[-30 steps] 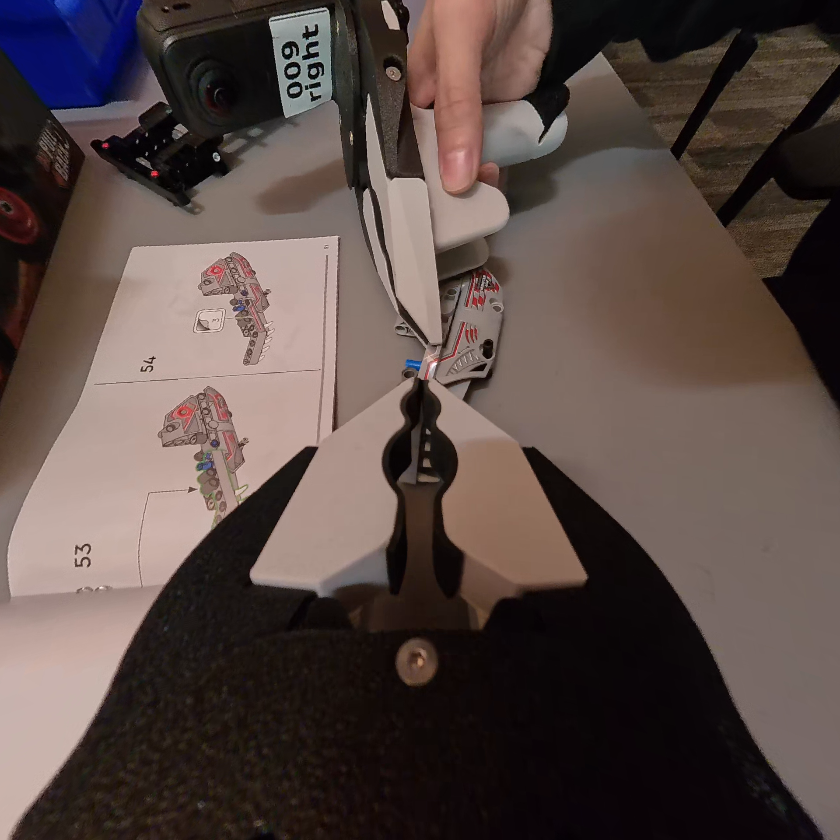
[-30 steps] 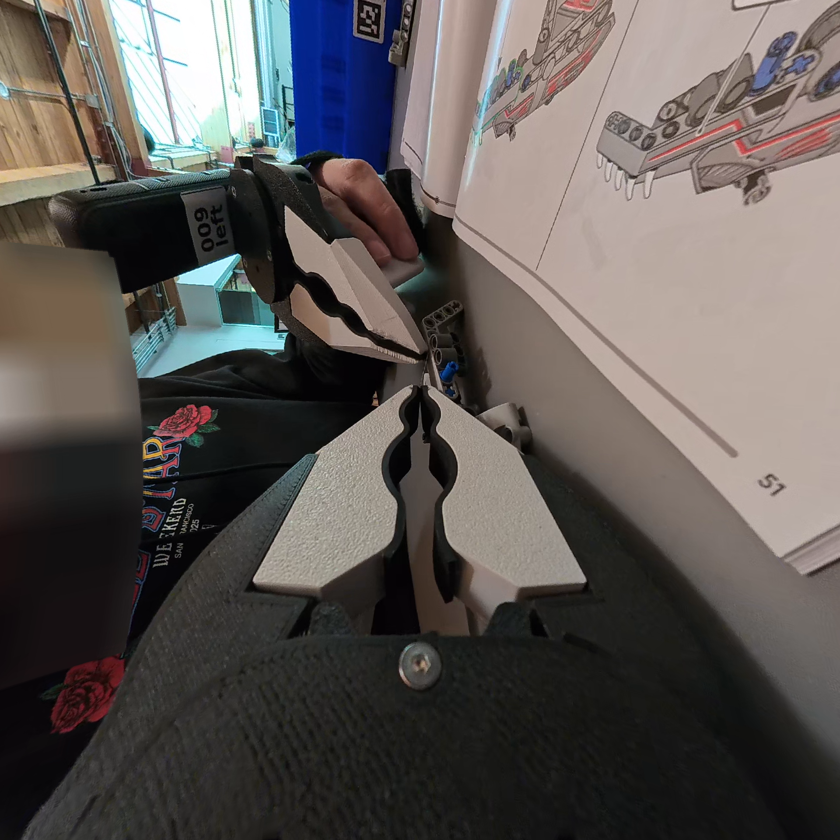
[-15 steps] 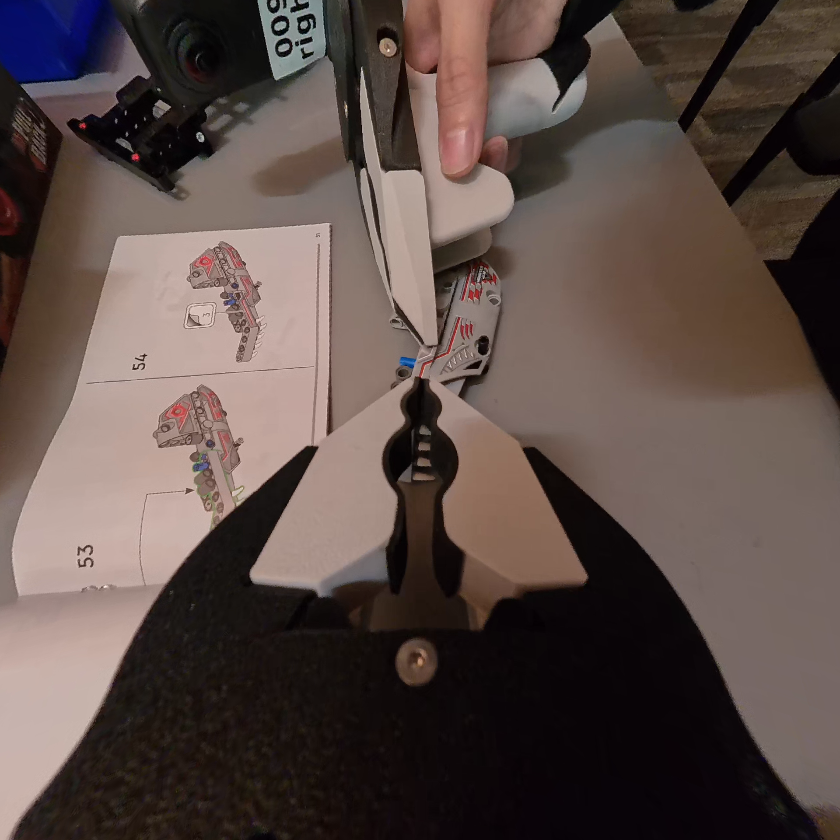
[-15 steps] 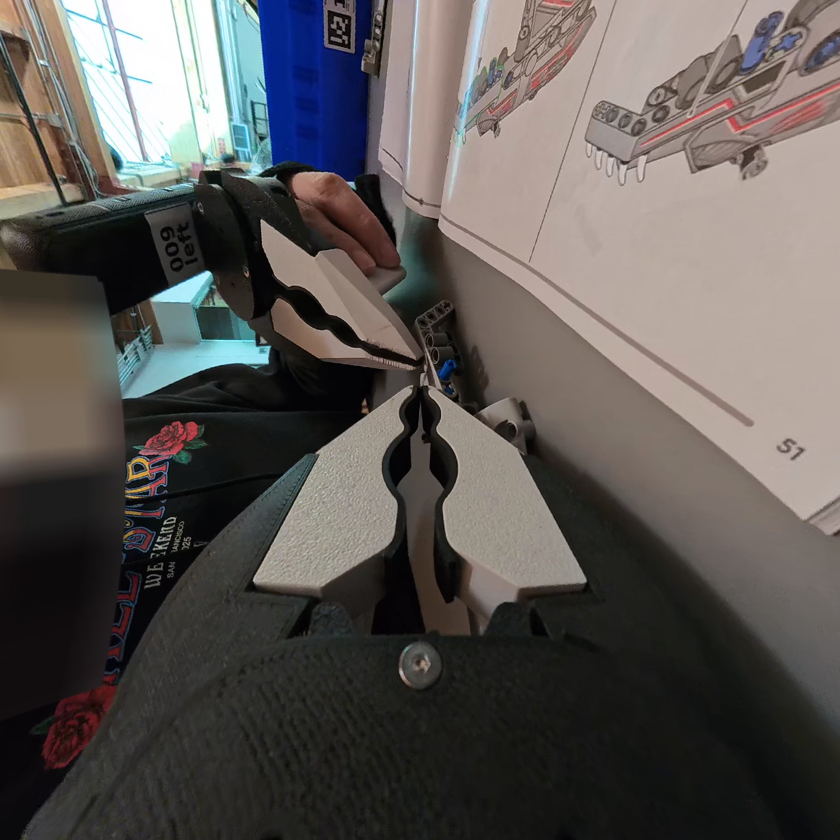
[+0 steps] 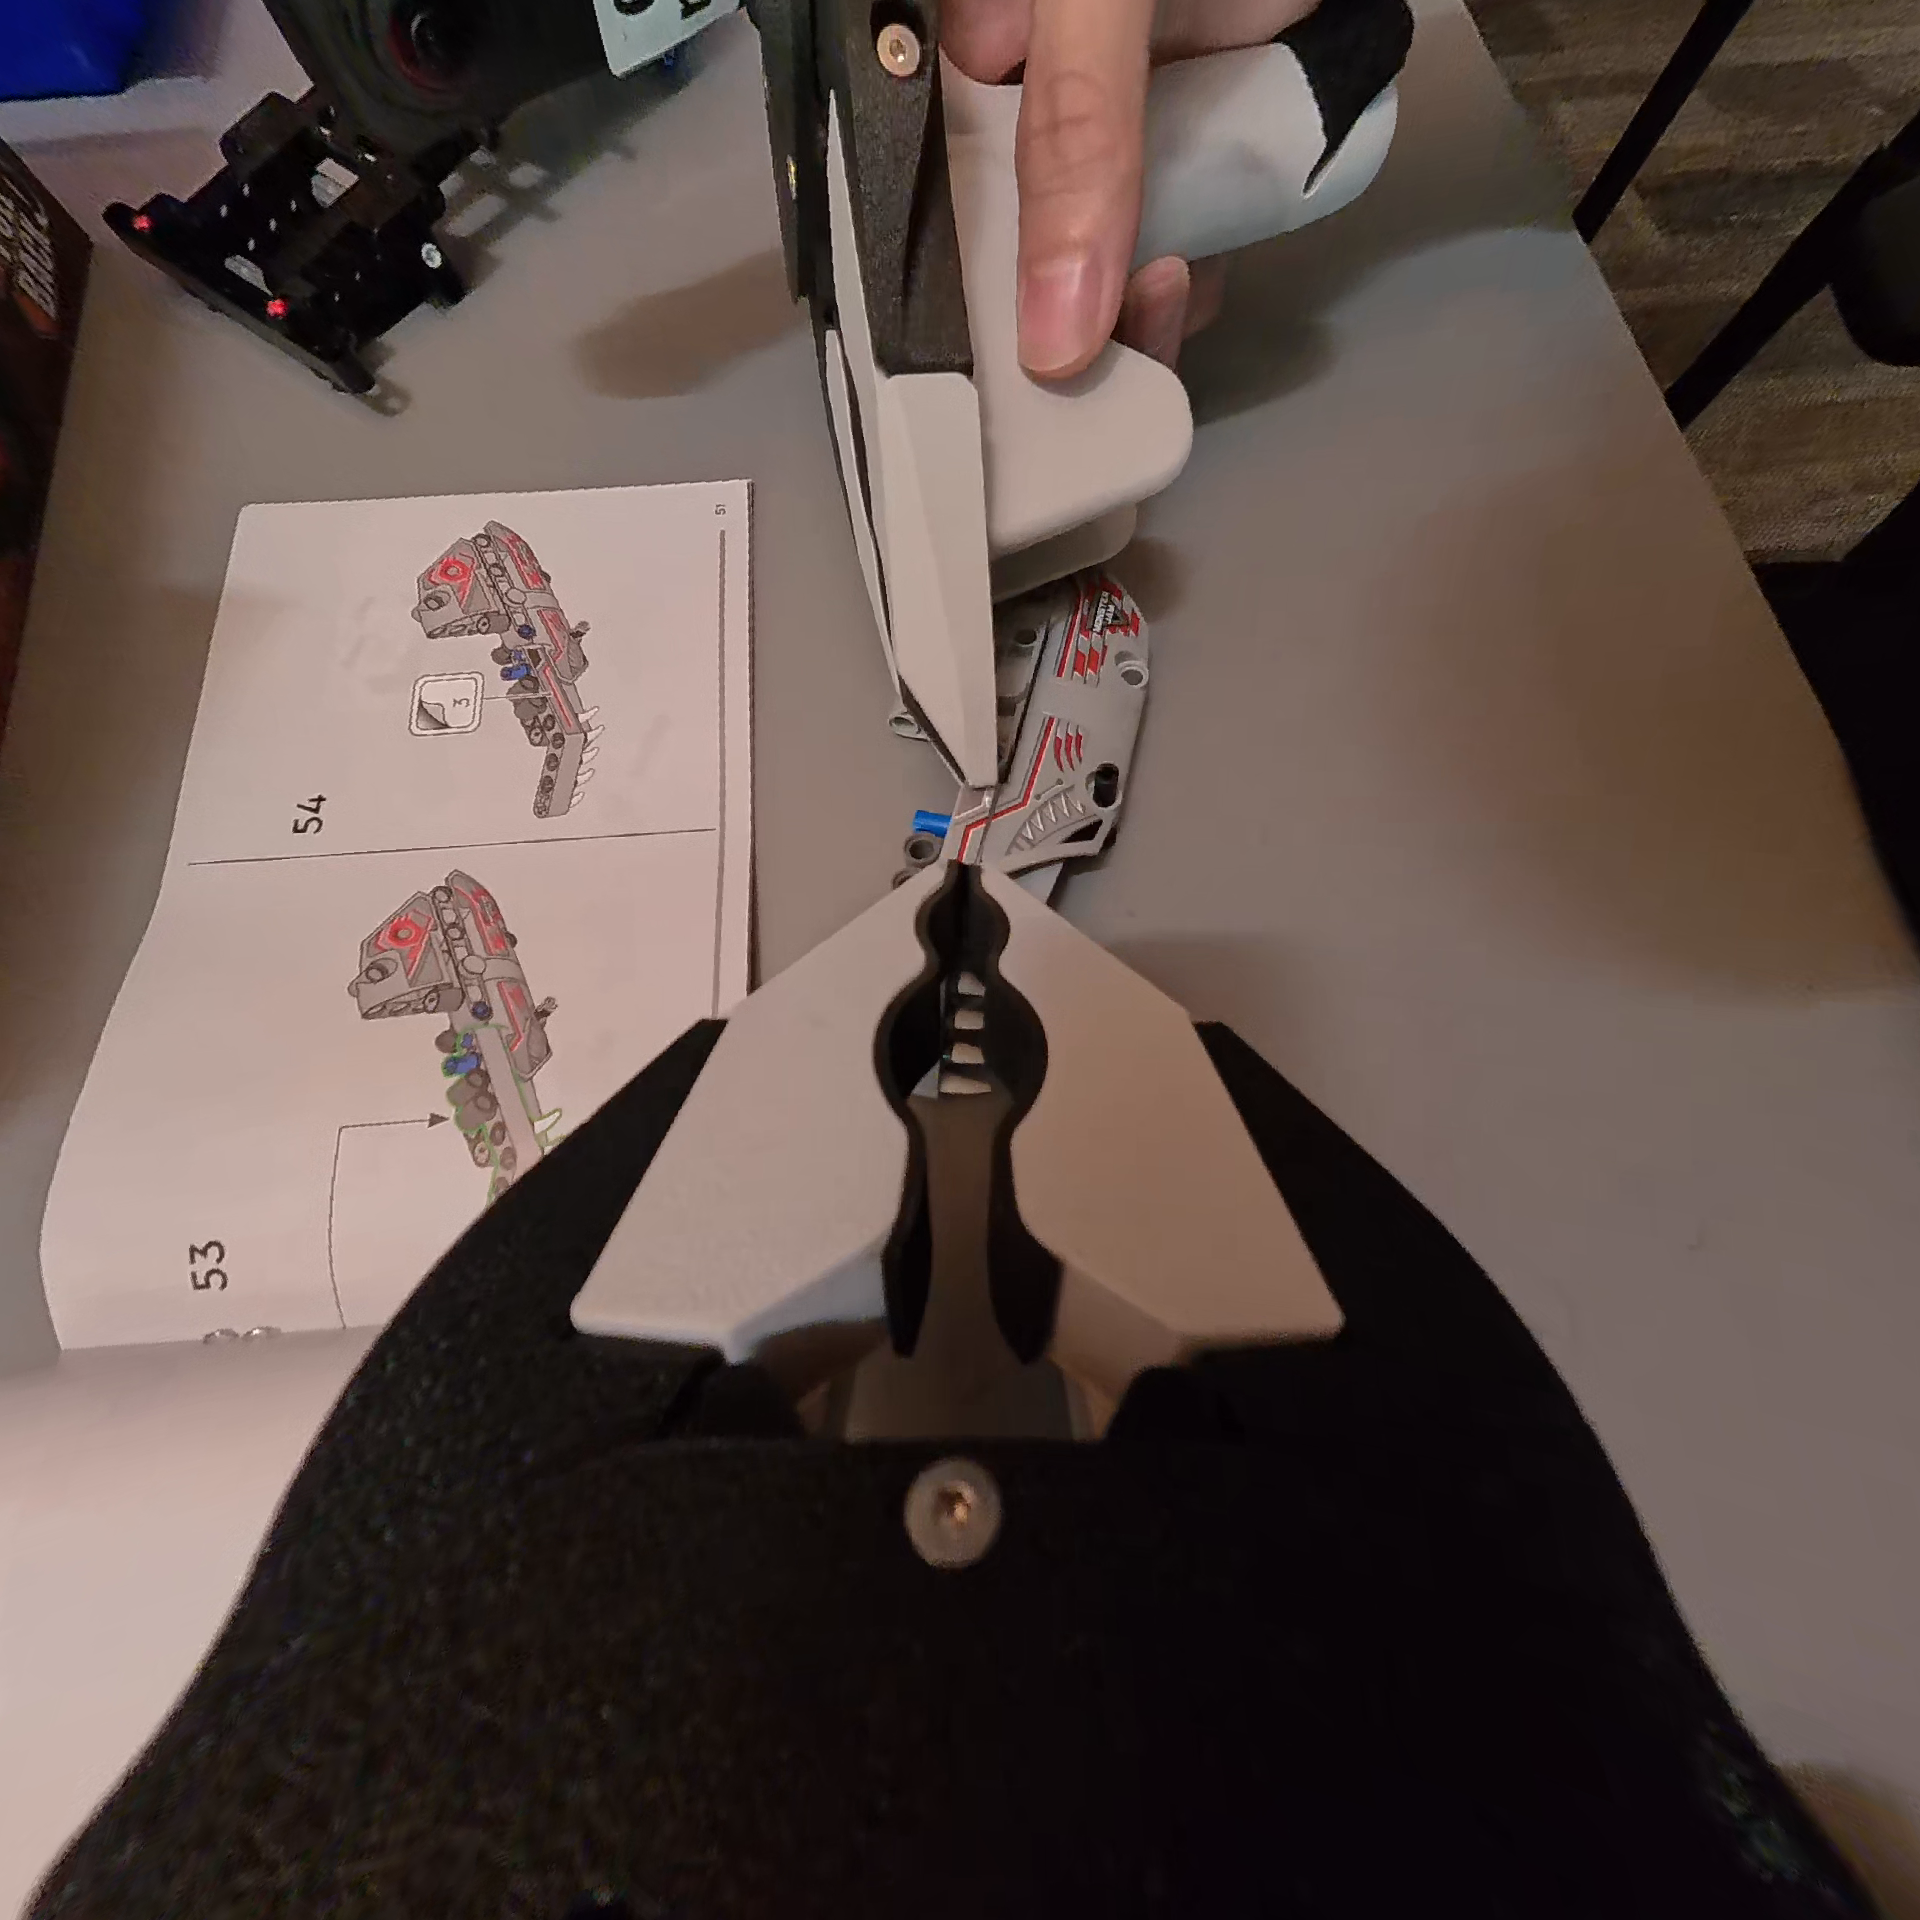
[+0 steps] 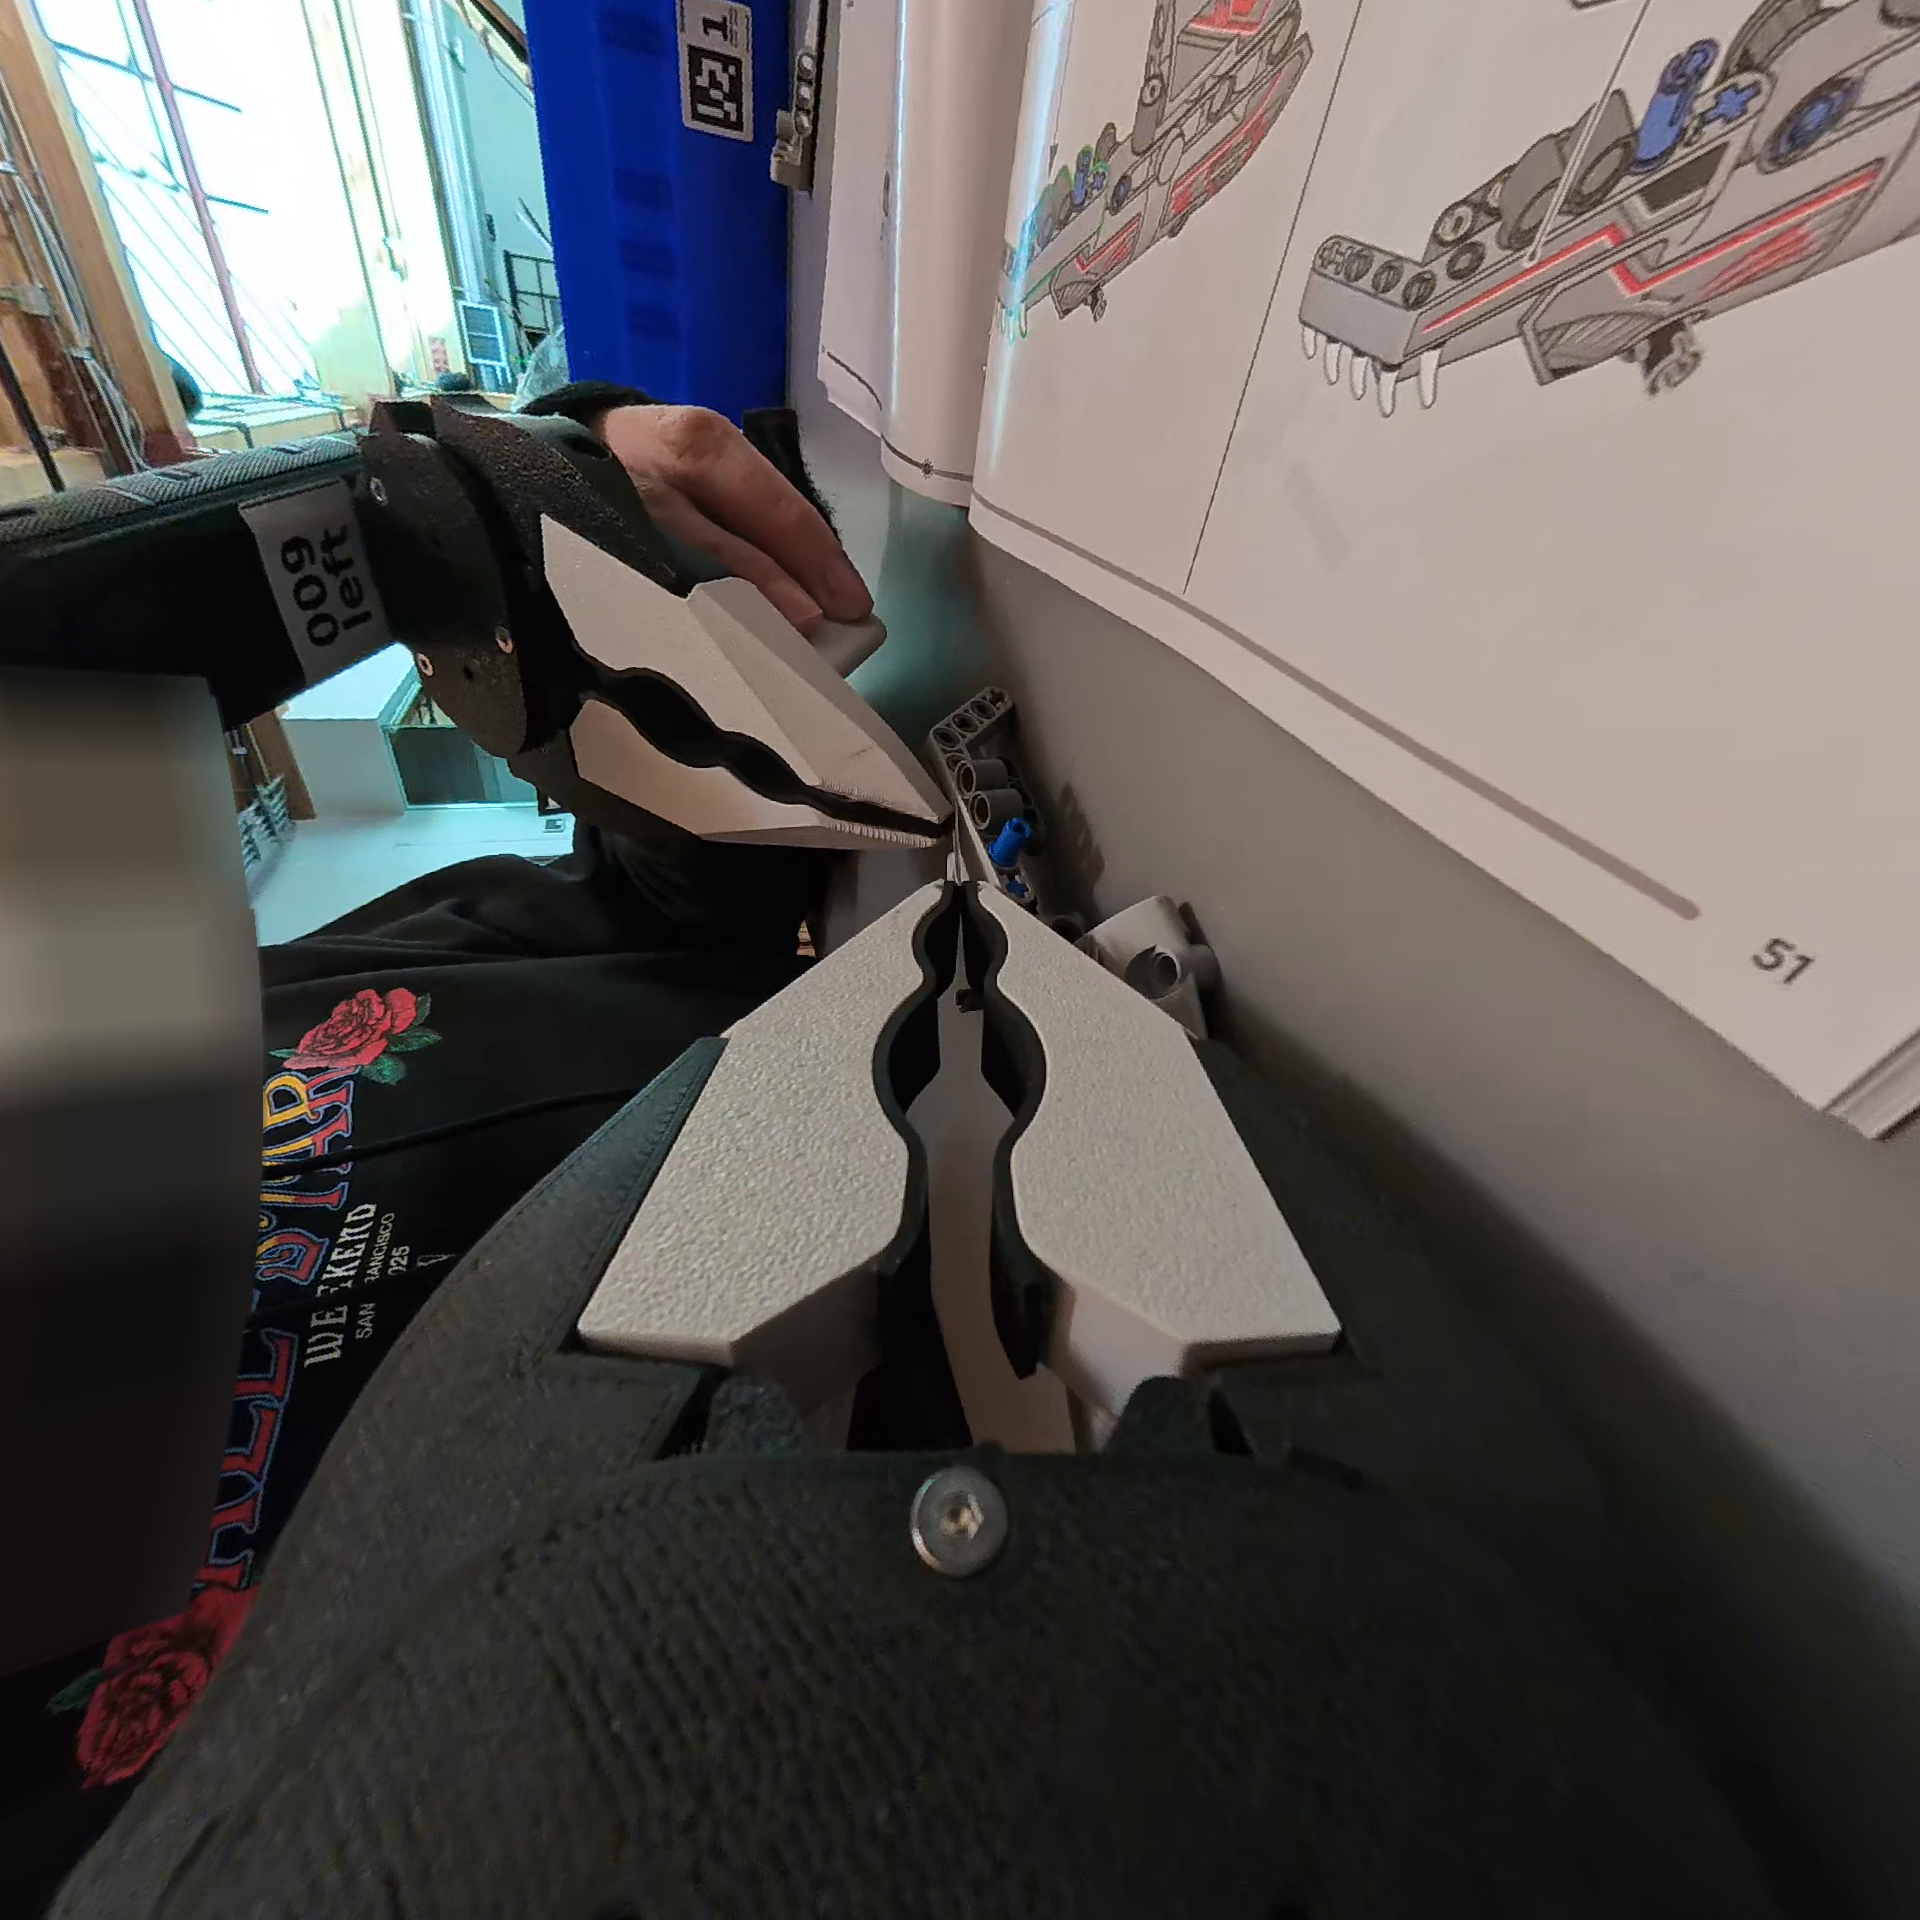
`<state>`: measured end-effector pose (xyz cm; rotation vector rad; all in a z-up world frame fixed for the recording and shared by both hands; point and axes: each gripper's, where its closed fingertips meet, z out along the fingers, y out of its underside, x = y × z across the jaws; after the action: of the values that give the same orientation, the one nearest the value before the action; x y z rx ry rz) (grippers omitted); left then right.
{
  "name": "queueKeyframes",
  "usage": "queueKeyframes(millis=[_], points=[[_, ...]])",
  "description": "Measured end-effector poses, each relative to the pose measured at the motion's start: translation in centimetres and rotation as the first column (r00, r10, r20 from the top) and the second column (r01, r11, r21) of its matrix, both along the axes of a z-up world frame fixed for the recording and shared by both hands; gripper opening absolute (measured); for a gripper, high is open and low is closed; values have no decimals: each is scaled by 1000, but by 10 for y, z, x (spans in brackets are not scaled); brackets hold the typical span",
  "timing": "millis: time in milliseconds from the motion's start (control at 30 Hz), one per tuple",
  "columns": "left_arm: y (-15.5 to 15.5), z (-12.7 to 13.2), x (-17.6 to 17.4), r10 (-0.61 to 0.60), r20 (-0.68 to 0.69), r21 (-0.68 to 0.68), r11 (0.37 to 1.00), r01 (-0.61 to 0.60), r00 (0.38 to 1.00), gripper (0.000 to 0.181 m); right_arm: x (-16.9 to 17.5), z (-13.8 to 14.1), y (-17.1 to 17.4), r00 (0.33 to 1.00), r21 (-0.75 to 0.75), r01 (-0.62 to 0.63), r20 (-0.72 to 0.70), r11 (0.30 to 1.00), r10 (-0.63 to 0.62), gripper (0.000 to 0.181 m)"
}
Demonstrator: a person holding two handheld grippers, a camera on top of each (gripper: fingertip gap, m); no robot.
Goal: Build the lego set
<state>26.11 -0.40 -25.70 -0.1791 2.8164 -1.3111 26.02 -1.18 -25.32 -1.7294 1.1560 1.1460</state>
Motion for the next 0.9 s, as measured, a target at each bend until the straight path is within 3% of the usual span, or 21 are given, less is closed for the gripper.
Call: queueKeyframes(millis=[433, 600, 733, 900], points=[[-2, 0, 0, 17, -6, 35, 999, -17, 1000, 0, 8, -3, -10, 997, -108, 40, 76, 993, -32, 1], [-2, 0, 1, 15, 15, 44, 999, -15, 1000, 0, 10, 8, -16, 993, -98, 84, 91, 992, -75, 29], [-2, 0, 1, 20, 15, 38, 999, -21, 1000, 0, 11, 13, -22, 981, -113, 112, 173, 987, -91, 43], [-2, 0, 0, 20, 25, 45, 999, -21, 999, 0, 15, 26, -33, 917, -101, 171, 380, 980, -121, 36]])
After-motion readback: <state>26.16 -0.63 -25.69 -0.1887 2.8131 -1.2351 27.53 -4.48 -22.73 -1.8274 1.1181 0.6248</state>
